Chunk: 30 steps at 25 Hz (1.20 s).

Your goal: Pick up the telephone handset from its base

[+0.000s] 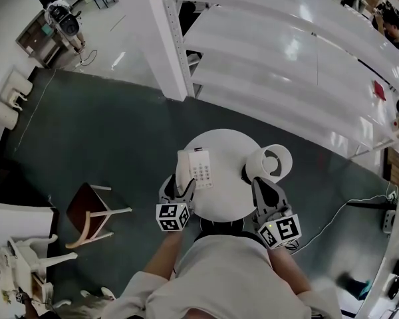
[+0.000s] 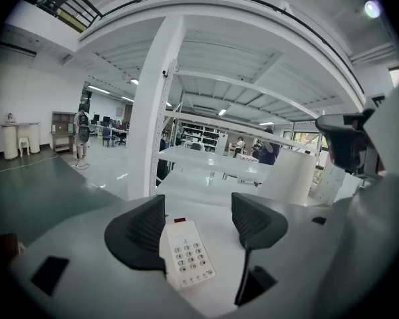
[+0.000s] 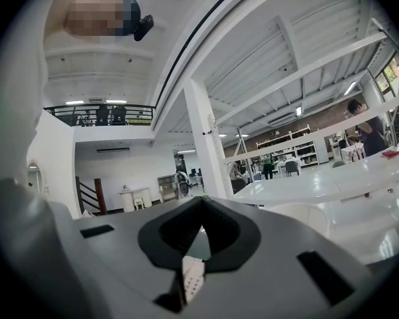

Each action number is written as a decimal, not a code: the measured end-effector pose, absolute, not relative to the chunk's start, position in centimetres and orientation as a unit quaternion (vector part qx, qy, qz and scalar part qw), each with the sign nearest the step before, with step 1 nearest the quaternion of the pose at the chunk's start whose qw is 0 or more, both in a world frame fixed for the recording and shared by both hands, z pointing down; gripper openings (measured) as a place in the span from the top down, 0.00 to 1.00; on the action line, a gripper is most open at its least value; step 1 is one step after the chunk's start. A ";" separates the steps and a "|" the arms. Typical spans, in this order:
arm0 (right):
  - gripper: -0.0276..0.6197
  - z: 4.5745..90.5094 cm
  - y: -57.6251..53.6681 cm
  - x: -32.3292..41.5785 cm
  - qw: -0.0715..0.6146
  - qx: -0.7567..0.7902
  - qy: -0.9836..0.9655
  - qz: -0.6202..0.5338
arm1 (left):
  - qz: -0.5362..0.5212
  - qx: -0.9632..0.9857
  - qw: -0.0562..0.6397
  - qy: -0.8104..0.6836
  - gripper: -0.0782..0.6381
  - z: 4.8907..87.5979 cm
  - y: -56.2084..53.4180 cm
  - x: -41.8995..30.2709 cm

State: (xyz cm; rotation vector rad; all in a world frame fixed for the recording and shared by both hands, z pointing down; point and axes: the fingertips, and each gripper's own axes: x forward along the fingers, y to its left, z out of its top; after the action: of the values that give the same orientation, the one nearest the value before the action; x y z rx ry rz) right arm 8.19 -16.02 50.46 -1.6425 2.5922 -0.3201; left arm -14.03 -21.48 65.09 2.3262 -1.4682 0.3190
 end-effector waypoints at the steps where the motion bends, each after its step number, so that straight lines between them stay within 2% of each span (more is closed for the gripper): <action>1: 0.95 50.5 -16.0 8.2 0.027 -0.533 0.839 -0.104 | 0.117 0.823 0.189 -0.523 0.45 65.6 -21.6 -14.2; 13: 0.95 50.5 -16.4 8.2 0.021 -0.539 0.835 -0.105 | 0.170 0.787 0.235 -0.545 0.45 72.5 -24.0 -15.8; 24: 0.95 50.7 -17.0 7.9 0.020 -0.544 0.832 -0.108 | 0.208 0.743 0.304 -0.558 0.45 79.0 -25.9 -16.5; 30: 0.95 50.7 -17.5 8.1 0.010 -0.548 0.830 -0.103 | 0.247 0.733 0.311 -0.552 0.45 81.8 -26.8 -16.6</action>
State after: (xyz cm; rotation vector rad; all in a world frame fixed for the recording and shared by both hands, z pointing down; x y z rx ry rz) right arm 8.07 -17.45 50.74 -1.7100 2.5927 -0.3221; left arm -16.58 -26.80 81.81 1.9361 -1.4573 0.6534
